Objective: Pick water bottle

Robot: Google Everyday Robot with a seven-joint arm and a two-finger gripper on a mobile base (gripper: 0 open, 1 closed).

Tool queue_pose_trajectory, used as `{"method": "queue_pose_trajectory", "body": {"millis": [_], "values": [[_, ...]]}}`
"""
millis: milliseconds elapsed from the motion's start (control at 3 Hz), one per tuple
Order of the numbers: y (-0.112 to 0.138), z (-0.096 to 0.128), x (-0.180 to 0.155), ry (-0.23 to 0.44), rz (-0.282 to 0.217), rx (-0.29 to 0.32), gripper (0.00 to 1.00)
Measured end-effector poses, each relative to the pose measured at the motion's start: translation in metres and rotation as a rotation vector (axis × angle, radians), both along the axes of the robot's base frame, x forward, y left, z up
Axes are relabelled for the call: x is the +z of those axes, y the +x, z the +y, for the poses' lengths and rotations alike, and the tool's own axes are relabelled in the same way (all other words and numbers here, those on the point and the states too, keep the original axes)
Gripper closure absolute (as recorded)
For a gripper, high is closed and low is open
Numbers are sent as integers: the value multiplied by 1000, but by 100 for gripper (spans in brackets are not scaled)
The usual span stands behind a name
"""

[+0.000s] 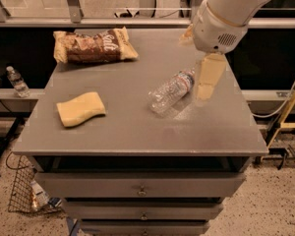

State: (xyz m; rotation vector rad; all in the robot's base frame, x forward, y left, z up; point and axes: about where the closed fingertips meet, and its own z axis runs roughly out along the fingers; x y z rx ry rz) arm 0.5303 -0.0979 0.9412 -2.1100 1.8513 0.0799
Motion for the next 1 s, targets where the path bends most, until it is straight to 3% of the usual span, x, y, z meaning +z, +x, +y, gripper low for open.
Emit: {"method": "queue_pose_trajectory", "body": {"millis": [333,1000], "values": [[14,25,-26,-30,21,48,0],[25,41,-84,-68,98,56,0]]}}
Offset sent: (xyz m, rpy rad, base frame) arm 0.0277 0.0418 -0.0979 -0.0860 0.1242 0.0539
